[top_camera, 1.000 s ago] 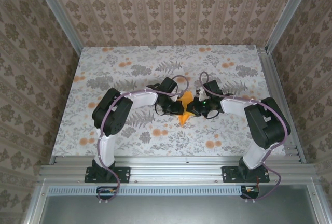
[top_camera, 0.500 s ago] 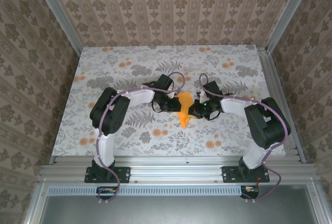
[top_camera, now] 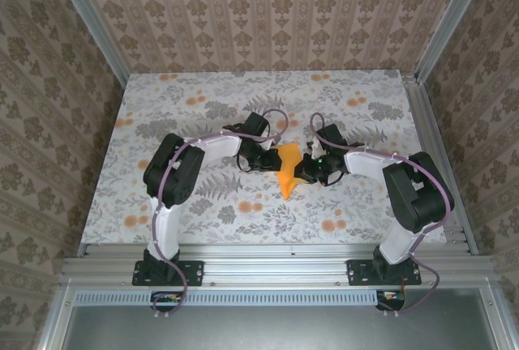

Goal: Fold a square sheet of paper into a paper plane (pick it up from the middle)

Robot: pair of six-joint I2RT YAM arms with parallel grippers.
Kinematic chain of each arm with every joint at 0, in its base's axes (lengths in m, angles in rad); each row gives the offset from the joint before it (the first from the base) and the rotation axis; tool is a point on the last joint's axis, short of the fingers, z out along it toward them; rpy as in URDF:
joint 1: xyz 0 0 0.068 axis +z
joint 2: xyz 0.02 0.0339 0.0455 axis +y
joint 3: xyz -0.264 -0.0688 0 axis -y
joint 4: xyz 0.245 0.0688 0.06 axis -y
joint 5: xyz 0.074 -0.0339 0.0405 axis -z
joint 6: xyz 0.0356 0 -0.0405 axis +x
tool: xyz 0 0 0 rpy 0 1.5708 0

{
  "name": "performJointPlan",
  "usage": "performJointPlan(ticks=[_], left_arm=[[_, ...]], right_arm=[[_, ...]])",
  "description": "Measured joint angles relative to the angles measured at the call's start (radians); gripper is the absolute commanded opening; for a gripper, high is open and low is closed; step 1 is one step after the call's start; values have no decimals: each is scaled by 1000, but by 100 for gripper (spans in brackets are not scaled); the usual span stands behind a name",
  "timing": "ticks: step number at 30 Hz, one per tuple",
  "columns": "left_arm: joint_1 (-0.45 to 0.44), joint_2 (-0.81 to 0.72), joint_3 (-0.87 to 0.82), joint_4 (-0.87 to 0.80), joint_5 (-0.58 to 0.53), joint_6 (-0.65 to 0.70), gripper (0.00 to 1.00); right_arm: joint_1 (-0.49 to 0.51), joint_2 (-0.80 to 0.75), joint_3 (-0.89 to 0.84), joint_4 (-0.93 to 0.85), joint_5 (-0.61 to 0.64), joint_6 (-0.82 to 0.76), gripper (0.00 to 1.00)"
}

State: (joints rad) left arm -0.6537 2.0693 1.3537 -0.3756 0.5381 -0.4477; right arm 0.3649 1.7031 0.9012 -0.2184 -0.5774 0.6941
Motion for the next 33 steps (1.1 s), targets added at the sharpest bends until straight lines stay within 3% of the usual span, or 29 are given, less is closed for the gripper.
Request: performJointPlan(ticks=[33], left_arm=[[0,11,0,8,27,1,14]], right_arm=[[51,97,97,-48,93,17,14]])
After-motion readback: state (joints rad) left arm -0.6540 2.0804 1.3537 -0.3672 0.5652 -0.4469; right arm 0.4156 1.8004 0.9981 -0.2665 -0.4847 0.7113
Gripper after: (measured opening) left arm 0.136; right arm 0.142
